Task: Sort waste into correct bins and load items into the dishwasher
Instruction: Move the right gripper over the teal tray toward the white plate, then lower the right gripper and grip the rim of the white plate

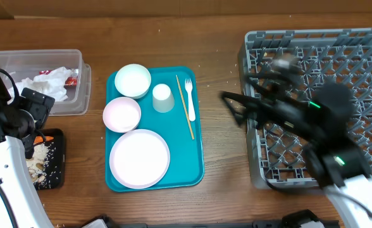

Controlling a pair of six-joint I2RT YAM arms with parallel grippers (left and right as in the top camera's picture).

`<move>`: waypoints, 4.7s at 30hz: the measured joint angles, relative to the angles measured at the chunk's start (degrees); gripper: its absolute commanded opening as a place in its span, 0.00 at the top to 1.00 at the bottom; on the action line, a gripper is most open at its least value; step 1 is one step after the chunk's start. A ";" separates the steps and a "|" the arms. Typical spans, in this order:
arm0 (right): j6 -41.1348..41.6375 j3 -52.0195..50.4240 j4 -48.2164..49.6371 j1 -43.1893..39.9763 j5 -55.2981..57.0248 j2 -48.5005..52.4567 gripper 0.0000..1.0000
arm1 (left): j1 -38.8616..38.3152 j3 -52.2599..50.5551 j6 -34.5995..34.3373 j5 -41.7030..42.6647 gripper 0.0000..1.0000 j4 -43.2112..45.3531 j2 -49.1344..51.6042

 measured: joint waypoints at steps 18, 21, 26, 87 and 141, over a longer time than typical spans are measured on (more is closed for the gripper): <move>-4.74 11.04 17.77 22.27 35.69 47.89 0.00 | 0.00 0.00 0.00 0.00 0.00 -0.02 0.11; -4.72 11.06 19.67 22.60 35.67 50.05 0.00 | 0.00 0.00 0.00 0.00 0.00 0.02 0.11; -4.74 11.06 23.30 23.39 33.90 53.24 0.00 | 0.00 0.00 0.00 0.00 0.00 0.00 0.11; -2.05 12.09 -2.78 -16.09 33.40 24.11 0.06 | -0.02 0.00 0.00 0.00 0.00 0.02 0.11; 15.06 12.72 -16.72 34.32 28.94 44.74 0.30 | -0.02 0.00 0.00 0.00 0.00 0.00 0.11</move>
